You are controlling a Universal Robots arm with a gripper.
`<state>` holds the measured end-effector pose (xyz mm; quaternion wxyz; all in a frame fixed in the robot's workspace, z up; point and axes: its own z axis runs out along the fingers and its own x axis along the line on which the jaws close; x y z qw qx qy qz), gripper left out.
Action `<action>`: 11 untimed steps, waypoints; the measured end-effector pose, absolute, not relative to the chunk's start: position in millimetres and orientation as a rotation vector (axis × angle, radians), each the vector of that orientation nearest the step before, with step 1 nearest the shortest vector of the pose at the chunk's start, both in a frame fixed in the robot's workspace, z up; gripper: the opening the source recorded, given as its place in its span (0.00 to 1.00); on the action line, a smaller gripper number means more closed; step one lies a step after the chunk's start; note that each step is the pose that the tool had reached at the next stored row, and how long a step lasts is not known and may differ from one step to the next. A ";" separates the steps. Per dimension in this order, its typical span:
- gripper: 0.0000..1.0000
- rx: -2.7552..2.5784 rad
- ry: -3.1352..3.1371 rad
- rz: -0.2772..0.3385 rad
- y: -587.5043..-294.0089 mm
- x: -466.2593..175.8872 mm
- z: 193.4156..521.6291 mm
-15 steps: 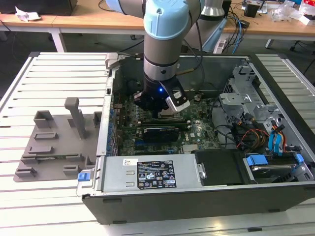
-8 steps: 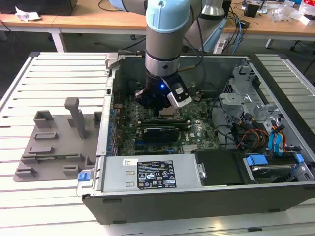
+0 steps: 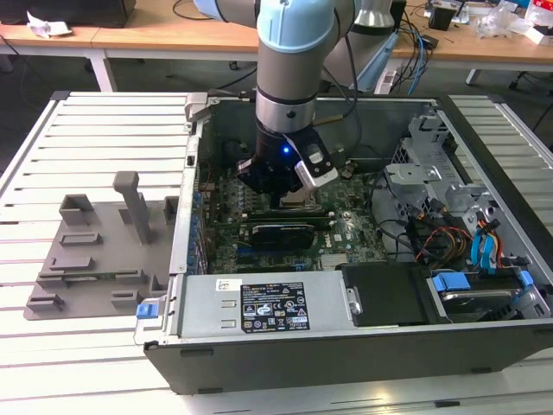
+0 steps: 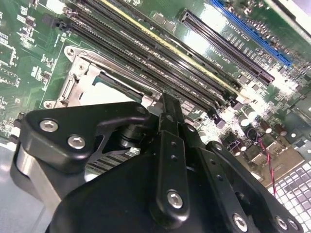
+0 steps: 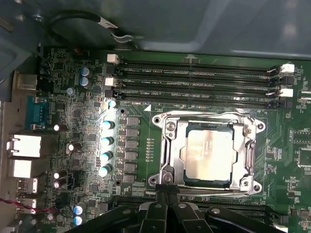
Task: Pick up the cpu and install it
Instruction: 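Install the second cpu locking lever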
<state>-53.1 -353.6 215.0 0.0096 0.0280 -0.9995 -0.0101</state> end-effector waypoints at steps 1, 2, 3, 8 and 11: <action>0.11 0.087 -3.121 -0.031 -353.6 -53.1 215.1; 0.11 0.087 -3.121 -0.031 -353.6 -53.1 215.3; 0.11 0.087 -3.121 -0.032 -353.3 -52.3 216.1; 0.11 0.087 -3.121 -0.031 -349.1 -43.4 223.1; 0.11 0.087 -3.120 -0.031 -346.2 -40.7 225.5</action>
